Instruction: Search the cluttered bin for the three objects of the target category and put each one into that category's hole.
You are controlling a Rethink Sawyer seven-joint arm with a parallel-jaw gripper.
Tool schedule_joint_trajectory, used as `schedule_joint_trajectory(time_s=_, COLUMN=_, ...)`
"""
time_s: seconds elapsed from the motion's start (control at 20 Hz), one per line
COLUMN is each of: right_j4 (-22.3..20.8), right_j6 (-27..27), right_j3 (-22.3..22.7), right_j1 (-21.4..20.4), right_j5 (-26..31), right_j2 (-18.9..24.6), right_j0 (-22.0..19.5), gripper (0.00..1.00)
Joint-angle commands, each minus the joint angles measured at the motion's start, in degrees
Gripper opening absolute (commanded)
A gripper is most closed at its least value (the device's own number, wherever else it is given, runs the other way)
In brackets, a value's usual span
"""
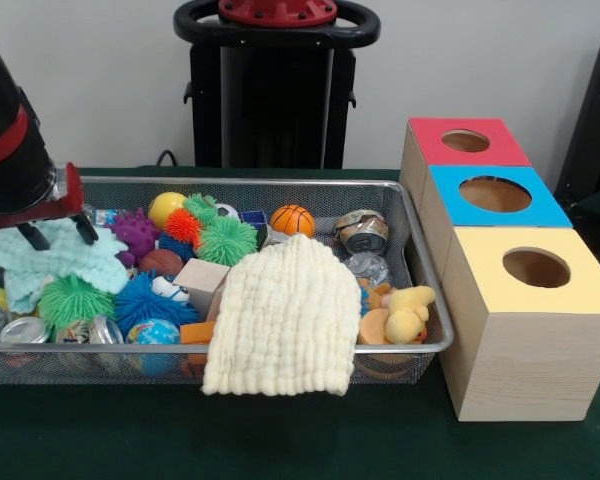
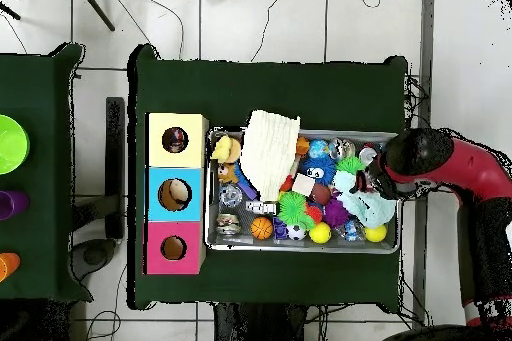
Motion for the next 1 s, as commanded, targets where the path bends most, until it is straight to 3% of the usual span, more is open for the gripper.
schedule_joint_trajectory(time_s=0.05, right_j4=-3.4, right_j6=-15.1, right_j3=4.9, right_j1=1.0, right_j5=-6.7, right_j2=3.8, right_j0=-1.0, gripper=1.00)
schedule_joint_trajectory(time_s=0.6, right_j4=-5.5, right_j6=-18.4, right_j3=6.4, right_j1=1.8, right_j5=-8.3, right_j2=3.1, right_j0=-1.3, gripper=1.00)
schedule_joint_trajectory(time_s=1.0, right_j4=-5.6, right_j6=-18.8, right_j3=7.4, right_j1=1.4, right_j5=-2.7, right_j2=1.7, right_j0=-0.5, gripper=1.00)
